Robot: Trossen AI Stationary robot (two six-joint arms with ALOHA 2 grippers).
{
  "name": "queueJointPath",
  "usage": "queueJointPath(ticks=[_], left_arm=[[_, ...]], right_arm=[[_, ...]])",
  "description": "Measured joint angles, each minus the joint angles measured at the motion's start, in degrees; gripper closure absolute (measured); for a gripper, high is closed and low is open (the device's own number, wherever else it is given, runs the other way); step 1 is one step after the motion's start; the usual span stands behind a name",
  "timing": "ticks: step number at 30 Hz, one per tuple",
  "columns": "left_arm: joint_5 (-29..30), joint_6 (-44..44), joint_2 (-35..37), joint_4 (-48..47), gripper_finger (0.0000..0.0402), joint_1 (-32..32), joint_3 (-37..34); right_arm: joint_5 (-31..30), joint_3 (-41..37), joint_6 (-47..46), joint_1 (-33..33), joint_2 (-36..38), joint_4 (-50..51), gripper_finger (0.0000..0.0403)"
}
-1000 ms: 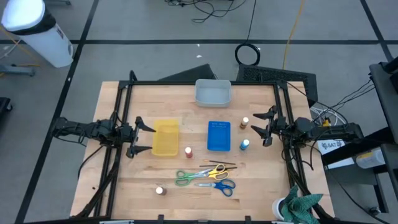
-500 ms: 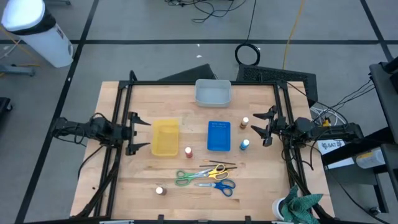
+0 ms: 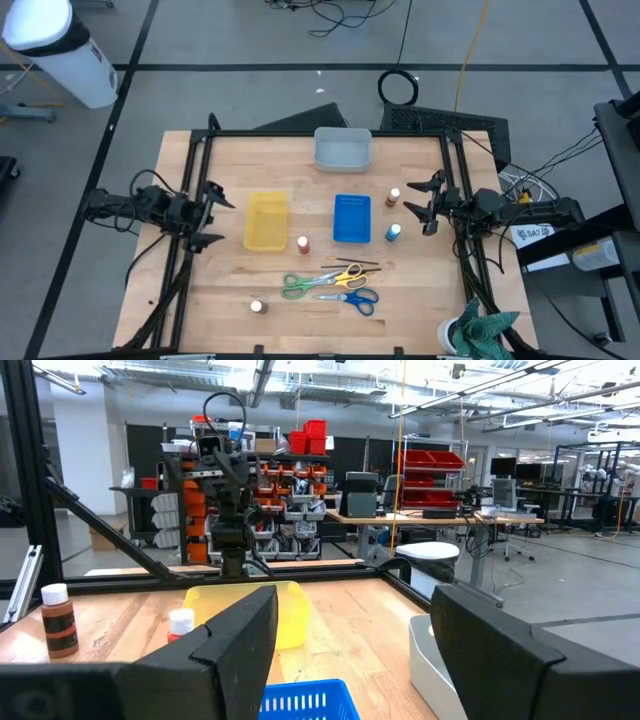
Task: Pick & Place Paint Supplies
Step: Put the yellow scissors into the gray bin
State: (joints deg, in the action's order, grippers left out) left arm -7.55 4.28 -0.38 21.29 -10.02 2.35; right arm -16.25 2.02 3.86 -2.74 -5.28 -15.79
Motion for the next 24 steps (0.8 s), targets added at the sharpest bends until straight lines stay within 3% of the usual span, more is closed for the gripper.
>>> queueJointPath(ticks=[6,11,19,24], left_arm=[[5.0,-0.4,-0.4,0.1,0.0023,0.0,0.0],[8.8,-4.2,-5.1,2.4,0.0023,-0.2,0.0],[12.6,-2.3,-26.2,19.4,0.0023,-2.2,1.5],[13.9,-2.8,-40.8,16.0,0.0023,-4.0,11.9]], right_arm=[[0.0,0.0,0.0,0.0,0.0,0.0,0.0156],[0.0,0.0,0.0,0.0,0.0,0.0,0.0156],[-0.1,0.0,0.0,0.0,0.0,0.0,0.0156],[-0.1,0.0,0.0,0.0,0.0,0.0,0.0156]])
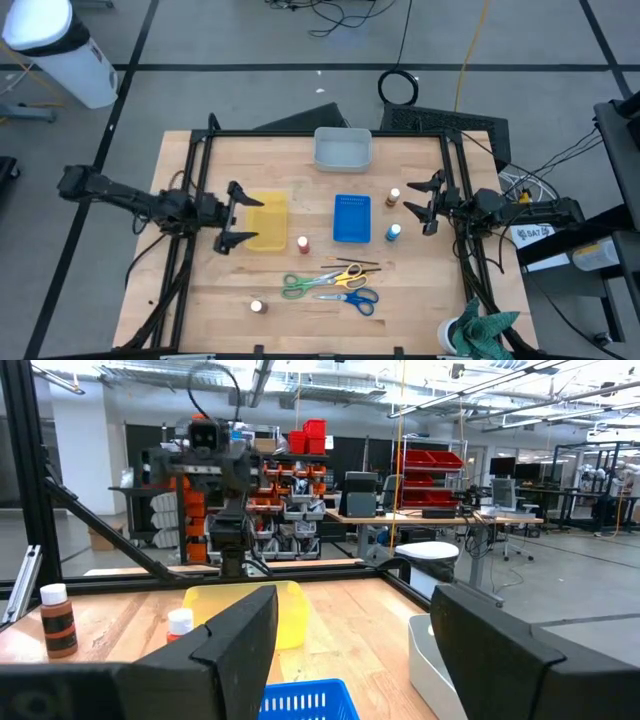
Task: Pick & Place Paint Supplies
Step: Put the yellow scissors into the gray bin
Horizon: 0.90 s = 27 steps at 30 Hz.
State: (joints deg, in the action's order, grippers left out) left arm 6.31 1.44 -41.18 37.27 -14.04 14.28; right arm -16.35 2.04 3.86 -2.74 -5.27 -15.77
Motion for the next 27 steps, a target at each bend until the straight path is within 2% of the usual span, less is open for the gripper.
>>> queueJointPath(ticks=[7,15,20,27], left_arm=[[4.3,0.4,-22.8,-13.3,0.0023,-3.4,19.9],[5.8,2.9,-45.5,-26.4,0.0023,-6.3,41.0],[9.6,2.3,-55.9,-30.7,0.0023,-7.7,50.5],[8.8,-0.2,-67.2,-32.2,0.0023,-7.9,58.6]], right_arm=[[0.0,0.0,0.0,0.0,0.0,0.0,0.0156],[0.0,0.0,0.0,0.0,0.0,0.0,0.0156],[0.0,0.0,0.0,0.0,0.0,0.0,0.0156],[0.0,0.0,0.0,0.0,0.0,0.0,0.0156]])
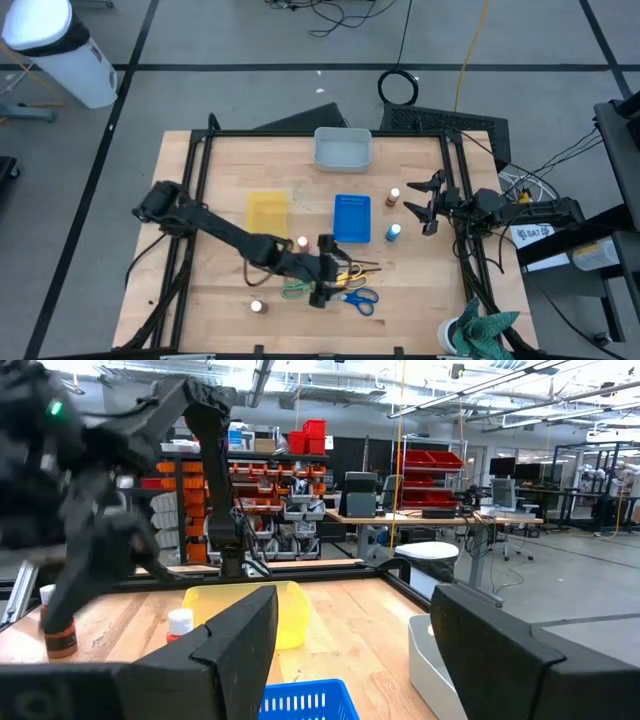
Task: Pick & Place Paint Supplies
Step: Put the yellow scissors into the gray bin
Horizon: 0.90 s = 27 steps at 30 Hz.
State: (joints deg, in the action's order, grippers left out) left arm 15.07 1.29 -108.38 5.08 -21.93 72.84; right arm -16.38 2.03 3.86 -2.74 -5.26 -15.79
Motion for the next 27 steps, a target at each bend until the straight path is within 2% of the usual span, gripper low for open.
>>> queueJointPath(ticks=[3,8,12,19,27], left_arm=[[0.2,-2.8,-3.6,0.2,0.0023,0.5,1.4],[3.7,-4.5,-8.9,2.1,0.0023,1.1,1.8],[3.4,-12.1,-11.9,2.9,0.0023,0.7,1.8],[2.1,-12.4,-14.0,2.2,0.0023,-1.6,1.8],[9.0,-15.8,-14.4,-2.4,0.0023,-3.0,1.8]], right_arm=[[0.0,0.0,0.0,0.0,0.0,0.0,0.0156],[0.0,0.0,0.0,0.0,0.0,0.0,0.0156],[0.0,0.0,0.0,0.0,0.0,0.0,0.0156],[0.0,0.0,0.0,0.0,0.0,0.0,0.0156],[0.0,0.0,0.0,0.0,0.0,0.0,0.0156]])
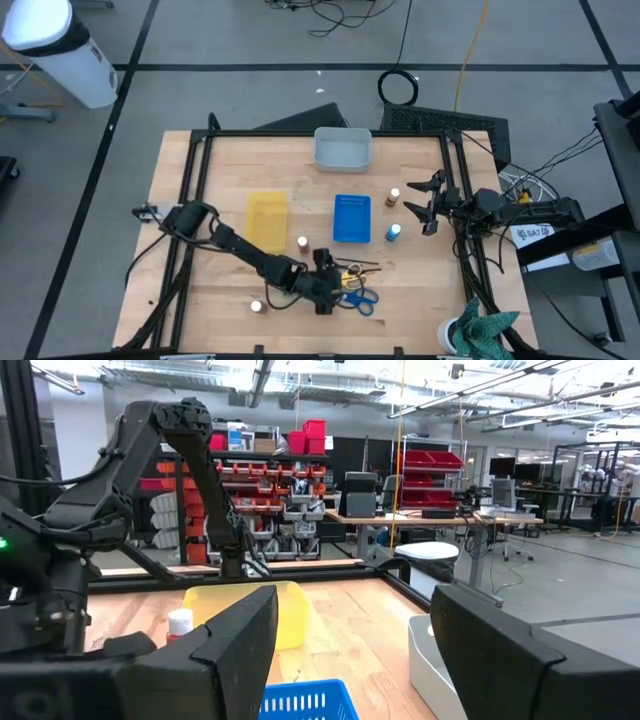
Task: Pick & Place Paint Supplies
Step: Put the yellow scissors into the gray bin
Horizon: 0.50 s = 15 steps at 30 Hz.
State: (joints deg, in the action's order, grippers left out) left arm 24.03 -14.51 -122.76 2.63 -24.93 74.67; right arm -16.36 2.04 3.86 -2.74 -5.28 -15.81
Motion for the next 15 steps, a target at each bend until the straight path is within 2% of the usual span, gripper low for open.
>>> queueJointPath(ticks=[10,15], left_arm=[[0.1,-2.2,0.0,-1.9,0.0024,0.0,0.0],[0.0,-2.4,0.0,-3.4,0.0056,0.0,0.0]], right_arm=[[0.0,0.0,0.0,0.0,0.0,0.0,0.0156],[0.0,0.0,0.0,0.0,0.0,0.0,0.0156]])
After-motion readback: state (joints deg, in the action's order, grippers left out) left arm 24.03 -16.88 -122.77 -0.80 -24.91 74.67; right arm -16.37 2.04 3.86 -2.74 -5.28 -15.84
